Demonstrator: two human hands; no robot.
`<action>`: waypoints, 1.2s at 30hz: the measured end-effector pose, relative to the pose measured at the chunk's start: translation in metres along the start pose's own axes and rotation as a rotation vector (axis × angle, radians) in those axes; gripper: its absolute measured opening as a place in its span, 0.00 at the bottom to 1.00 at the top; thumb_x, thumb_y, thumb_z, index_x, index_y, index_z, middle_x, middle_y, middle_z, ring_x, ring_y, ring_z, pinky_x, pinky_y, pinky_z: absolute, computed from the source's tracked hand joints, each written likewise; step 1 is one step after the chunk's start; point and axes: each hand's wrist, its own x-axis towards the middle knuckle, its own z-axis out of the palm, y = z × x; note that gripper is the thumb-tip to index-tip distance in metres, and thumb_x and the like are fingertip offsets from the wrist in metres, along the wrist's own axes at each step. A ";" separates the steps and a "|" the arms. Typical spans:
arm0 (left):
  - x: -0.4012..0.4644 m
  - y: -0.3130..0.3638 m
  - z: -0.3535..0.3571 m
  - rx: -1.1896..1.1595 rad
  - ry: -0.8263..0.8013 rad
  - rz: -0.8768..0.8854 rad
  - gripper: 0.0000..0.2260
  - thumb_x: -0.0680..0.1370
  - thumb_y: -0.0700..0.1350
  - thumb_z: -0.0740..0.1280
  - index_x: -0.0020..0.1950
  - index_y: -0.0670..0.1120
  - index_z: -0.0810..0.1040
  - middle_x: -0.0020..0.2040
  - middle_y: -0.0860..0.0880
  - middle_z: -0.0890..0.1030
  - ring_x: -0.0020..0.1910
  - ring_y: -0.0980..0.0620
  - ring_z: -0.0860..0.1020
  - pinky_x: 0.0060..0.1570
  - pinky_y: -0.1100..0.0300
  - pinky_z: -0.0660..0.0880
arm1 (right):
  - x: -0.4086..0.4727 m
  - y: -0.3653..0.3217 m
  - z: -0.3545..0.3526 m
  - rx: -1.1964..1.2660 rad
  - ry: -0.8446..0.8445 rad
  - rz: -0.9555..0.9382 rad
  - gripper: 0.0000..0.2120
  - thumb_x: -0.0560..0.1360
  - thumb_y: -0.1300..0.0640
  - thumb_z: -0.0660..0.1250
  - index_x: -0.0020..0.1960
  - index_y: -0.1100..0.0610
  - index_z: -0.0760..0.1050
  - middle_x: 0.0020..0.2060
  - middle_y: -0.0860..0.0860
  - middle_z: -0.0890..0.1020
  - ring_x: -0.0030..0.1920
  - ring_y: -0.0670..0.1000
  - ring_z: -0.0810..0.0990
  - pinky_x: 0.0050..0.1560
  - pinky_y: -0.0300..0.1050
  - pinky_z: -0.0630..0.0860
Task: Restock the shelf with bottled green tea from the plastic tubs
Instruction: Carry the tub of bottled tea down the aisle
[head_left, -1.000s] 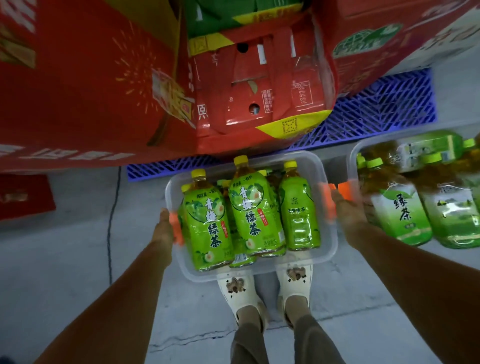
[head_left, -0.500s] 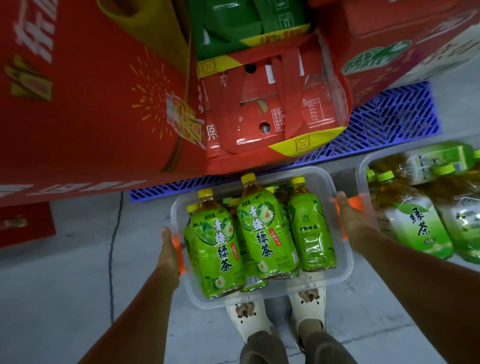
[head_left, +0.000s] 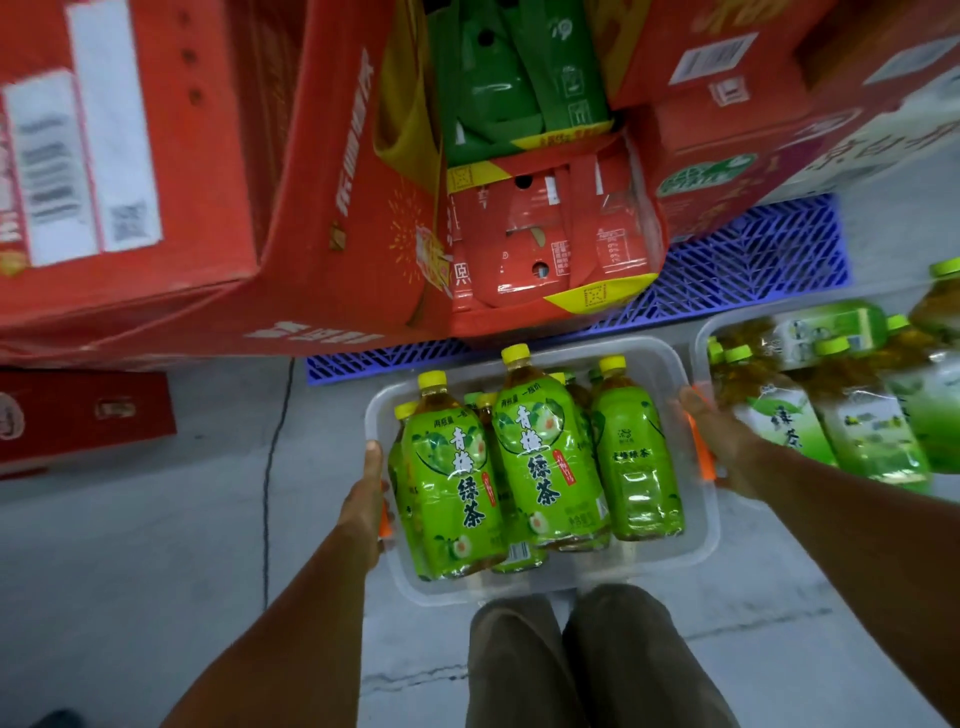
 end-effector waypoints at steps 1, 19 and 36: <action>-0.015 0.003 -0.004 0.014 0.003 0.010 0.40 0.76 0.74 0.50 0.73 0.43 0.69 0.62 0.40 0.75 0.61 0.38 0.73 0.63 0.42 0.70 | -0.018 -0.004 -0.007 -0.039 0.009 0.032 0.29 0.74 0.30 0.61 0.58 0.54 0.74 0.54 0.58 0.77 0.49 0.58 0.78 0.47 0.49 0.73; -0.290 0.015 -0.050 0.066 0.096 0.235 0.35 0.82 0.68 0.49 0.68 0.39 0.74 0.43 0.39 0.75 0.37 0.45 0.71 0.42 0.54 0.71 | -0.274 0.024 -0.155 0.124 0.103 -0.089 0.41 0.74 0.26 0.52 0.62 0.61 0.77 0.57 0.61 0.81 0.53 0.60 0.81 0.46 0.51 0.79; -0.312 0.049 0.005 0.532 -0.108 0.434 0.57 0.45 0.87 0.57 0.64 0.53 0.78 0.58 0.44 0.83 0.52 0.36 0.83 0.52 0.29 0.74 | -0.372 0.283 -0.216 0.779 0.434 0.044 0.61 0.50 0.17 0.65 0.67 0.61 0.73 0.62 0.59 0.79 0.57 0.60 0.81 0.58 0.62 0.78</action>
